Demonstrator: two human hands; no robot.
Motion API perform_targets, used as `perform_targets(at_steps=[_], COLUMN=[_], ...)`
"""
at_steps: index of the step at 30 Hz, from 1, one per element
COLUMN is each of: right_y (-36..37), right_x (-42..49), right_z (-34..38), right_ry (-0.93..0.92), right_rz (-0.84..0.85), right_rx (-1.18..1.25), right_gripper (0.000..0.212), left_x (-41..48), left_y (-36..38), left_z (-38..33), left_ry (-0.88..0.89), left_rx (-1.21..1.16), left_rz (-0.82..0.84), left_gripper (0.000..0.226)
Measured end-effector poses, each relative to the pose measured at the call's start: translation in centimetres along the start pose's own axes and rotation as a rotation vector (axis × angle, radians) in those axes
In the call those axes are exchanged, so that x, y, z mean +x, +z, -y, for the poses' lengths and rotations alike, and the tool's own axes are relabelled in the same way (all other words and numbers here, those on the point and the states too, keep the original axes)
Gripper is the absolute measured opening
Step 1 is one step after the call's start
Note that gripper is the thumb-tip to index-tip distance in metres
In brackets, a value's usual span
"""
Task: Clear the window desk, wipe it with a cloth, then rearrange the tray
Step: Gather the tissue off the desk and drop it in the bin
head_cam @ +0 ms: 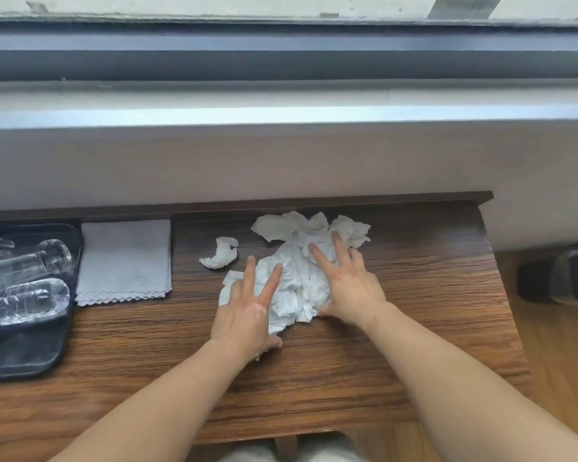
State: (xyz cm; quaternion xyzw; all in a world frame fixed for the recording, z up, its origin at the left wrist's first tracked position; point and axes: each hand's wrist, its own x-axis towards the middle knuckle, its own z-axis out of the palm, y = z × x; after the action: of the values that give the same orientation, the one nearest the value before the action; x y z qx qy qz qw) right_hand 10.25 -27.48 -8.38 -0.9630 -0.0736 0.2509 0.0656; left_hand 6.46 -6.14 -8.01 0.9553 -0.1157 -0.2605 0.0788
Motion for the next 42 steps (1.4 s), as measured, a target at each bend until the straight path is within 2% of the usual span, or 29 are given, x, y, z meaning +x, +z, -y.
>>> perform_targets(at_steps=[5,11,14,18,23,32,35,42], right_y=[2.0,4.2,5.6,6.4,4.1,-4.3,-5.2,-3.6], right_x=[0.2,-1.4,-2.5,-4.4,-6.6,-4.1,-2.0,3.4], right_z=[-0.1,0.2,0.3,0.2,0.5,3.3,4.2,5.3], right_ry=[-0.017,-0.076,-0.085,-0.099,-0.14,-0.207,-0.227,-0.213], right_rz=[-0.005,-0.039,-0.06,-0.1,-0.2,-0.301,-0.295,-0.173], right_rx=[0.046,0.142,0.239,0.323,0.374,0.255,0.213,0.069], right_gripper=[0.109,0.079,0.07,0.067,0.066,0.064,0.064,0.068], left_x=[1.2,1.0,0.5,-0.7,-2.7,-1.6,-0.1,4.0], left_y=[1.1,2.9,3.7,4.2,2.4,-5.9,-6.9,-5.8], left_z=[-0.4,-1.5,-2.0,-2.1,-2.1,-1.1,0.2,2.5], left_ry=[-0.038,-0.03,-0.027,-0.01,0.045,0.052,0.015,-0.08], left_rx=[0.002,-0.072,-0.14,-0.185,-0.227,-0.175,-0.125,-0.049], left_rz=[-0.008,-0.064,-0.091,-0.136,-0.249,-0.42,-0.397,-0.231], left_gripper=[0.132,0.111,0.1,0.093,0.096,0.095,0.092,0.093])
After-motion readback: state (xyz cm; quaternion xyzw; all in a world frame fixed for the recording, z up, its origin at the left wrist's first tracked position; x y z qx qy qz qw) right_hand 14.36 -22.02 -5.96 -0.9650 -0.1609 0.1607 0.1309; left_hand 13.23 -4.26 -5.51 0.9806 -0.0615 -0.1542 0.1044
